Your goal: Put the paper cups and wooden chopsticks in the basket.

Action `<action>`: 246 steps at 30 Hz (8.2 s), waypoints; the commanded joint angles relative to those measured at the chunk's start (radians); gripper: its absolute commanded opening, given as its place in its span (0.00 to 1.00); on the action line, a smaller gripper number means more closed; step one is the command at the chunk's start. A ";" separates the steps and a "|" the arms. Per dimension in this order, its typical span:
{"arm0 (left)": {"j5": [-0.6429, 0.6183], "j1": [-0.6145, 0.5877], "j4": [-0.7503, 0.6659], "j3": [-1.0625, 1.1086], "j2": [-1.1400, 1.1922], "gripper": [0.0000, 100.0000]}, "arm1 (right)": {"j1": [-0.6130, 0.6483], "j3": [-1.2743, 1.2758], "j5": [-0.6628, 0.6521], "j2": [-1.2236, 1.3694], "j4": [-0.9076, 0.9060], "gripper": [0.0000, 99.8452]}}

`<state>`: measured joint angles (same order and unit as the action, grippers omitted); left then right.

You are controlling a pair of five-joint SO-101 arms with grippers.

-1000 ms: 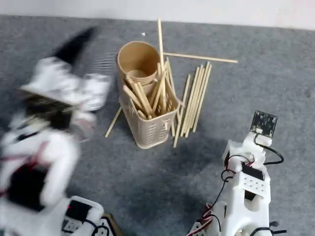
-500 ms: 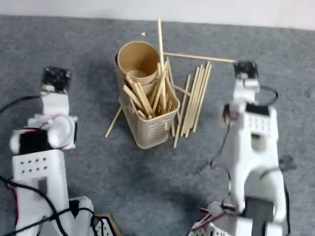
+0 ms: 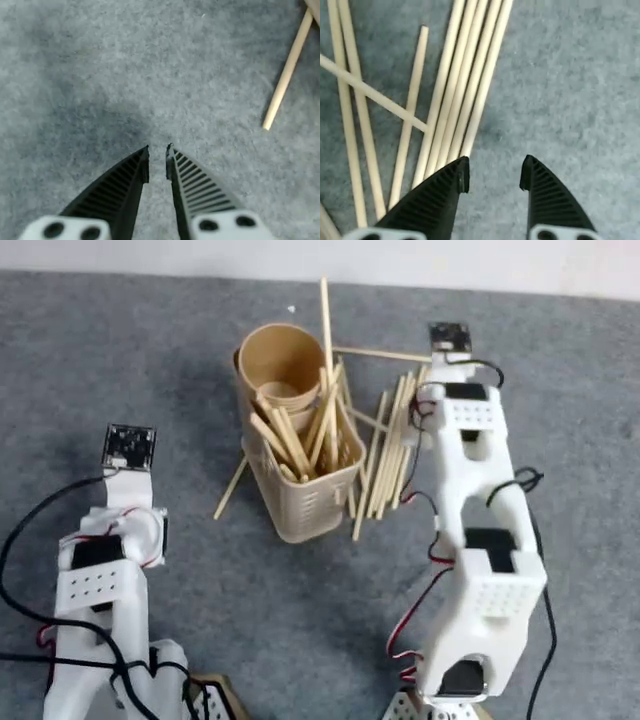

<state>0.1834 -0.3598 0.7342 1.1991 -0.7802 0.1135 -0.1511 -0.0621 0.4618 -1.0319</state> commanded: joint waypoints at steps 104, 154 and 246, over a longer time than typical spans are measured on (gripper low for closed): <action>0.008 0.022 -0.132 0.061 0.001 0.10 | 0.383 0.653 -0.031 -1.316 0.344 0.19; 0.008 0.022 -0.133 0.061 0.001 0.10 | 0.555 0.908 0.048 -1.033 0.383 0.19; -0.011 -0.074 0.092 -0.028 -0.033 0.10 | 0.102 0.587 -0.120 -0.214 0.642 0.06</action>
<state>0.1665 -0.4289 0.8401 1.1745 -0.7925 0.2332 0.4580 -0.1788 0.2470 -0.3890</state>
